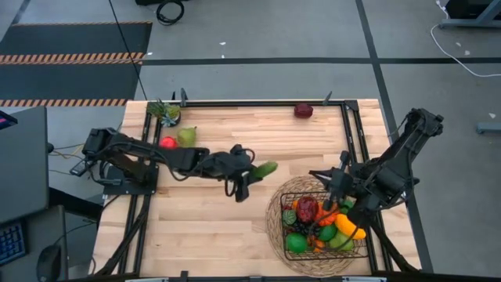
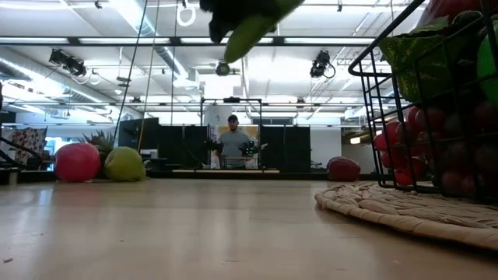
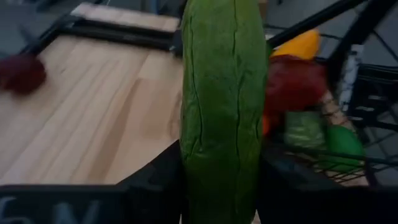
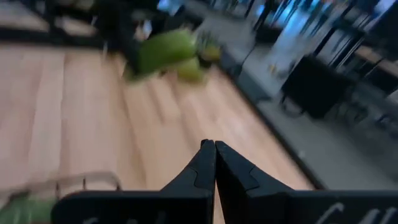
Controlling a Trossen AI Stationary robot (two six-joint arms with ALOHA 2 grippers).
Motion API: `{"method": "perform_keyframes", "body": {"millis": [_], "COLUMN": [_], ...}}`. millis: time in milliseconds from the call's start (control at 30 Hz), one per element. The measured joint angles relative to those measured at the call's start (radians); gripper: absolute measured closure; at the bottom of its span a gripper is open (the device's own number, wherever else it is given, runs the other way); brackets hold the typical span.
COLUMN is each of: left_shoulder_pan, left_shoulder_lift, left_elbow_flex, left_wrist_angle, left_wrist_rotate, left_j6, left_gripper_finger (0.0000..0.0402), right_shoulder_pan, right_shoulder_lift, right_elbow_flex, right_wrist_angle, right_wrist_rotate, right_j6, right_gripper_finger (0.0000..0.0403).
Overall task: Build produce basket
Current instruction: Put the green cucumber into the black wire basket
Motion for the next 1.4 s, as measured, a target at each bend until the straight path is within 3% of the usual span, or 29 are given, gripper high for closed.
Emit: {"method": "perform_keyframes", "body": {"millis": [100, 267, 500, 800, 933, 1133, 1400], "left_shoulder_pan": [-0.02, -0.047, -0.075, -0.108, -0.115, -0.098, -0.104], "left_shoulder_lift": [0.002, 0.006, 0.04, 0.18, 0.21, 0.177, 0.147], "left_elbow_flex": [0.0, 0.0, 0.0, 0.0, 0.0, 0.0, 0.0], "left_wrist_angle": [0.038, 0.069, 0.207, 0.431, 0.455, 0.469, 0.472], "left_wrist_rotate": [-0.034, -0.145, -0.155, -0.154, -0.155, -0.204, -0.2], "left_j6": [0.023, 0.023, 0.083, 0.166, 0.167, 0.206, 0.204], "left_gripper_finger": [0.0248, 0.0252, 0.0246, 0.0246, 0.0249, 0.0247, 0.0246], "right_shoulder_pan": [-0.002, -0.037, -0.108, -0.237, -0.28, -0.277, -0.202], "right_shoulder_lift": [0.001, 0.007, 0.007, 0.017, 0.049, 0.074, 0.073], "right_elbow_flex": [-0.026, -0.072, -0.106, -0.111, -0.111, -0.111, -0.111], "right_wrist_angle": [0.125, 0.269, 0.351, 0.409, 0.413, 0.478, 0.773], "right_wrist_rotate": [0.055, 0.017, 0.004, -0.302, -0.376, -0.328, -0.33], "right_j6": [-0.091, -0.251, -0.33, -0.316, -0.352, -0.491, -0.718], "right_gripper_finger": [0.0386, 0.0386, 0.0386, 0.0386, 0.0386, 0.0386, 0.0386]}}
